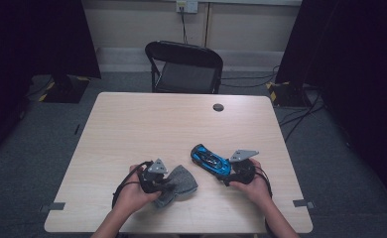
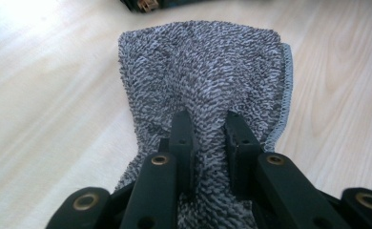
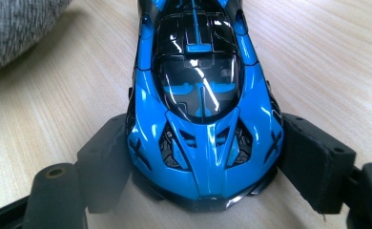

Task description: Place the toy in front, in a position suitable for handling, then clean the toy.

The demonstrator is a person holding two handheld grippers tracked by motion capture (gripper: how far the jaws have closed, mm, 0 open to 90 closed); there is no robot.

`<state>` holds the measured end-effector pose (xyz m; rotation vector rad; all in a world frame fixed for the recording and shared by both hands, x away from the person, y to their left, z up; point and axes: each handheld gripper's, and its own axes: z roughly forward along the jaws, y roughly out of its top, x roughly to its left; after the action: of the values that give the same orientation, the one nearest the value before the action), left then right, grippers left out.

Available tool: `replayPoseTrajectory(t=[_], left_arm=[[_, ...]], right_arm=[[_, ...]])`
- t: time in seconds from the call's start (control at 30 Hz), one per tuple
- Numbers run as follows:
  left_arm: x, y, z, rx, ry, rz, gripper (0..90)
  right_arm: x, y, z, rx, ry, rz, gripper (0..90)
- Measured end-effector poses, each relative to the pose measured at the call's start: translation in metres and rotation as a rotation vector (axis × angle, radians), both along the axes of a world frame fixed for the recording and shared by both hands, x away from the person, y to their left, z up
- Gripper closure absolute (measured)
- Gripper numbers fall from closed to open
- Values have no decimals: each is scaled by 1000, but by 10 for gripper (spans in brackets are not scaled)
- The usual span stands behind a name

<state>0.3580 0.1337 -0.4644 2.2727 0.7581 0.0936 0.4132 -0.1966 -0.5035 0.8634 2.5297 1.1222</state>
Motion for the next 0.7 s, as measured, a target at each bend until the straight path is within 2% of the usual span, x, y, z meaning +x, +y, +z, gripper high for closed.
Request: replayPoseTrajectory(t=[0.03,0.13,0.3,0.53,0.6,0.7], left_arm=[[1,0,1,-10,2,2,767],[3,-2,3,-3,3,-6,769],[7,-5,11,-23,4,5,770],[13,-10,18,-29,6,21,770],[15,-13,20,-18,11,19,770],[19,-22,23,-25,1,18,771]], right_arm=[[0,0,0,0,0,0,240],[0,0,0,0,0,0,240],[0,0,0,0,-1,0,240],[0,0,0,-1,0,1,239],[0,0,0,-1,-1,1,240],[0,0,0,-1,-1,2,239]])
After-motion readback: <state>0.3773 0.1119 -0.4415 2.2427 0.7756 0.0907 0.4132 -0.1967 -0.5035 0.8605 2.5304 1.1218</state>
